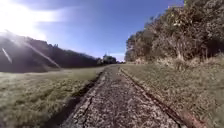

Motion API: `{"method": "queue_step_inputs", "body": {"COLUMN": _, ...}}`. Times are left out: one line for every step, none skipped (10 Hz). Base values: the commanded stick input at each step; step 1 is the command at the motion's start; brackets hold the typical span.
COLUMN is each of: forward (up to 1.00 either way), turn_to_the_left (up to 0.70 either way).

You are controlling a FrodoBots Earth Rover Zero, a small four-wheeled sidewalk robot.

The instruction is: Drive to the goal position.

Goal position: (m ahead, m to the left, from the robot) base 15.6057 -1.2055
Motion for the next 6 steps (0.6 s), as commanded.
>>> {"method": "queue_step_inputs", "body": {"forward": 0.85, "turn_to_the_left": 0.00}}
{"method": "queue_step_inputs", "body": {"forward": 0.85, "turn_to_the_left": 0.00}}
{"method": "queue_step_inputs", "body": {"forward": 0.85, "turn_to_the_left": 0.00}}
{"method": "queue_step_inputs", "body": {"forward": 0.85, "turn_to_the_left": 0.00}}
{"method": "queue_step_inputs", "body": {"forward": 0.85, "turn_to_the_left": 0.00}}
{"method": "queue_step_inputs", "body": {"forward": 0.85, "turn_to_the_left": 0.00}}
